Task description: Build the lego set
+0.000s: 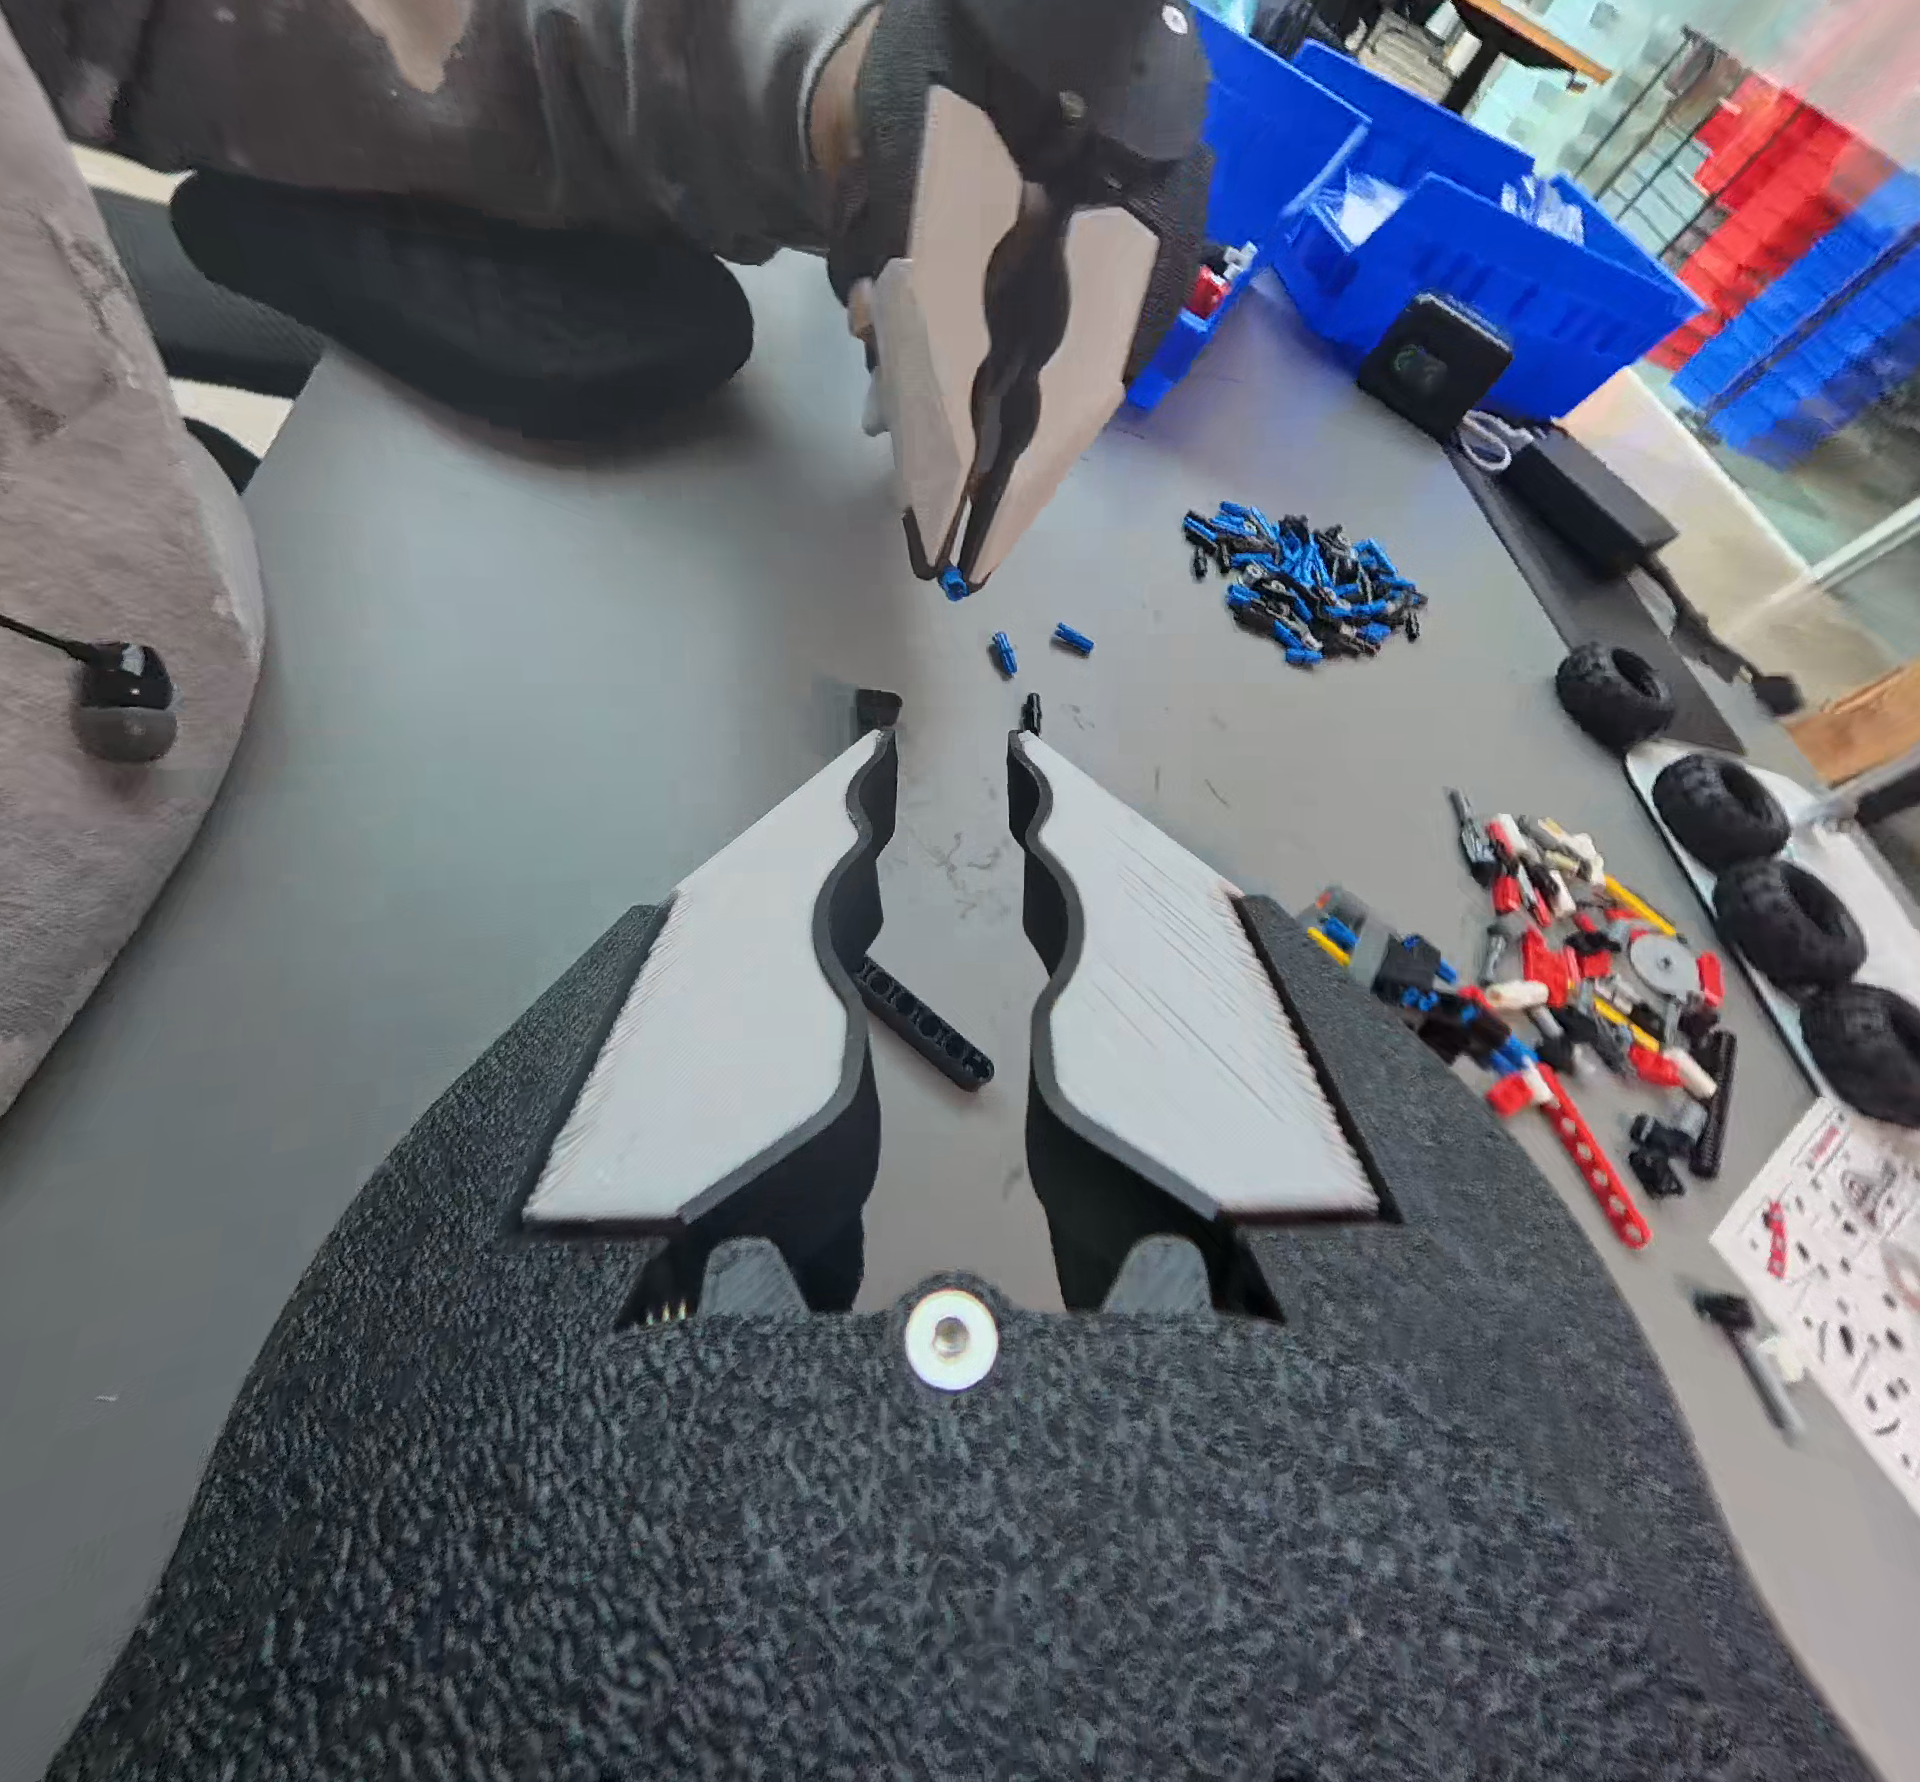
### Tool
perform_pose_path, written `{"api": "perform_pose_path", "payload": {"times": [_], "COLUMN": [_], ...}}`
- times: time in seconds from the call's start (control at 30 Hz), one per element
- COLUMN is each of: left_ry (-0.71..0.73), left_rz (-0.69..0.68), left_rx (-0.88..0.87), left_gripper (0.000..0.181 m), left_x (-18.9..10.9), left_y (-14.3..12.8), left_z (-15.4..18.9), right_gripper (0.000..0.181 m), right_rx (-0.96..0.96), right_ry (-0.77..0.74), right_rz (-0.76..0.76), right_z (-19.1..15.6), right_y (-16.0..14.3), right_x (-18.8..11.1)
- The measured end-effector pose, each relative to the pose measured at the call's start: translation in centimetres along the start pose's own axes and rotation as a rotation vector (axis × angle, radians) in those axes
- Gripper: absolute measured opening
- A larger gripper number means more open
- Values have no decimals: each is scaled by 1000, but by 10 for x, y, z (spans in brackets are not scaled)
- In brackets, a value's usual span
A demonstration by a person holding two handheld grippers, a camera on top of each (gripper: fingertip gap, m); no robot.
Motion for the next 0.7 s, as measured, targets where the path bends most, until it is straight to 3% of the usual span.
{"api": "perform_pose_path", "payload": {"times": [0.03,0.2,0.7], "left_ry": [-59,-228,-326], "left_rz": [29,47,55], "left_rx": [-11,-56,-122], "left_gripper": [4,4,4], "left_x": [4,21,32], "left_y": [4,5,6], "left_z": [6,20,24], "right_gripper": [21,18,5], "right_rx": [-51,-158,-160], "right_ry": [18,91,108], "right_rz": [3,16,64], "right_z": [-5,-20,-28], "right_y": [5,18,21], "right_x": [4,14,10]}}
Point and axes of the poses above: each gripper's, where its closed fingertips meet, x out along the fingers, y out of its top, z = x × y across the jaws, the point moved 6 cm from there along -x, back along the fingers, and after that the axes turned 5 degrees about -x, right-handed, at the moved point
